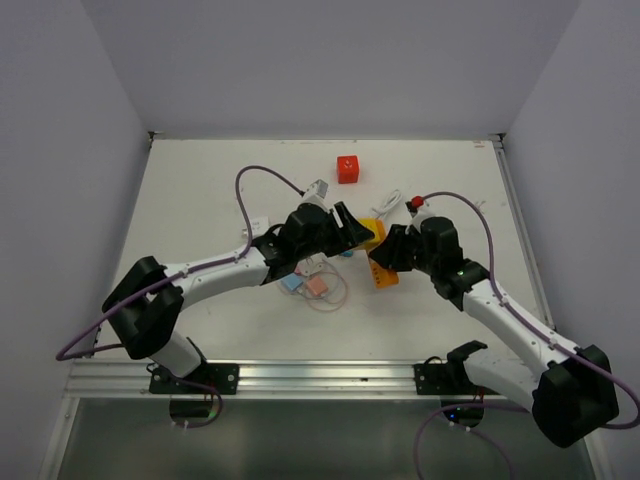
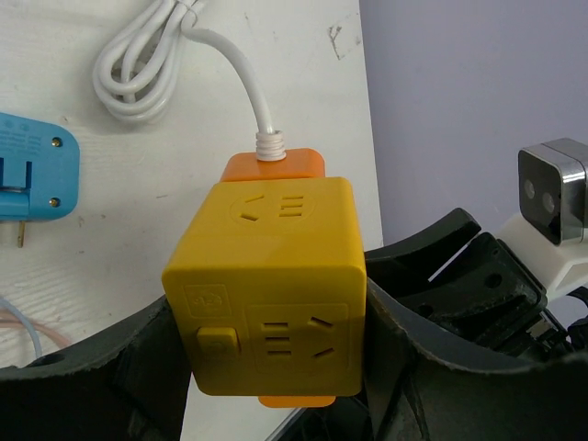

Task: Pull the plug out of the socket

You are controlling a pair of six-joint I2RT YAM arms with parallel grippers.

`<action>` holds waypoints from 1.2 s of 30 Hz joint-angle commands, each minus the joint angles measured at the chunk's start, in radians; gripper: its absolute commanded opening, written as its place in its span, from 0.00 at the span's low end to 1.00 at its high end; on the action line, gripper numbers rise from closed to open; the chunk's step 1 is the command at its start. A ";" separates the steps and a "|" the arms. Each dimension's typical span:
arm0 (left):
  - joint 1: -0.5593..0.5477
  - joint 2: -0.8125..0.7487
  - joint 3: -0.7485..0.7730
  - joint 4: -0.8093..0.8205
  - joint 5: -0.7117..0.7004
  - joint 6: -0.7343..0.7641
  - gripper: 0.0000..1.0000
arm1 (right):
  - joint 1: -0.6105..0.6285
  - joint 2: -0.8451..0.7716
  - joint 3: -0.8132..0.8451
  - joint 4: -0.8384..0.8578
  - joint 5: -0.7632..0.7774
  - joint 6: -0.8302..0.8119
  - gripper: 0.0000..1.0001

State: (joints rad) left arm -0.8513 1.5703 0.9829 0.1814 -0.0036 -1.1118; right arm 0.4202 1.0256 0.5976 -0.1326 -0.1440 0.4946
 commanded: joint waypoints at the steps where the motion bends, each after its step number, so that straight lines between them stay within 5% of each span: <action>1: 0.009 -0.173 0.008 -0.045 -0.056 0.076 0.00 | -0.074 0.060 0.011 -0.157 0.474 0.009 0.00; 16: 0.041 -0.346 0.192 -0.408 -0.226 0.182 0.00 | -0.095 0.194 0.148 -0.170 0.586 0.036 0.00; 26: 0.073 -0.406 0.215 -0.484 -0.233 0.196 0.00 | -0.155 0.283 0.180 -0.118 0.584 0.042 0.00; 36: 0.116 -0.417 0.152 -0.410 -0.170 0.204 0.02 | -0.155 0.139 0.153 0.024 0.264 -0.028 0.00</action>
State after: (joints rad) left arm -0.7380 1.1252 1.1709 -0.2668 -0.2070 -0.9306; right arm 0.2565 1.2655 0.7307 -0.2428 0.2111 0.4999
